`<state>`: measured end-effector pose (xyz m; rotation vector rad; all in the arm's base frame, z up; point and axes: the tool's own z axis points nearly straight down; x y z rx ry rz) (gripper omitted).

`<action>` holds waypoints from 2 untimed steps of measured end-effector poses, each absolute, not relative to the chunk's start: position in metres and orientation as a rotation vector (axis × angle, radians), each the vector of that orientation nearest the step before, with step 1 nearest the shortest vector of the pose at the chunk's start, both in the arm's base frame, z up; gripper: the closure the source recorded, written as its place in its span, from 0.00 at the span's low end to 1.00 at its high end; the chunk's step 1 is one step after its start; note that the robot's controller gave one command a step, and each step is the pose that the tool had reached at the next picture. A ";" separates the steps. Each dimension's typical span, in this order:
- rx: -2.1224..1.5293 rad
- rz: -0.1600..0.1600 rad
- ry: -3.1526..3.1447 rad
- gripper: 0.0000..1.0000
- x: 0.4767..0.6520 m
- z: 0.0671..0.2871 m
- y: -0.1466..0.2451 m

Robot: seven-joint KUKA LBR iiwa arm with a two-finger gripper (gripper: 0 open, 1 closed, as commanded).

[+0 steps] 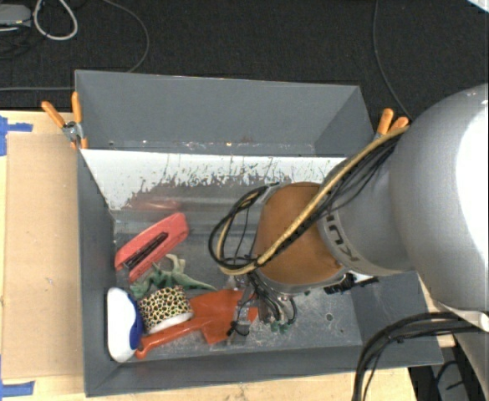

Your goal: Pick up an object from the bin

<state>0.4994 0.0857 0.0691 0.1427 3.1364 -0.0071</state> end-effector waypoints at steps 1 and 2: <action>0.098 -0.009 3.145 1.00 0.491 0.174 0.071; 0.104 -0.010 3.148 1.00 0.514 0.236 0.101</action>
Offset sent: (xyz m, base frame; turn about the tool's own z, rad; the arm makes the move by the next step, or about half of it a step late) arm 0.0143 0.0149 0.1665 -0.0224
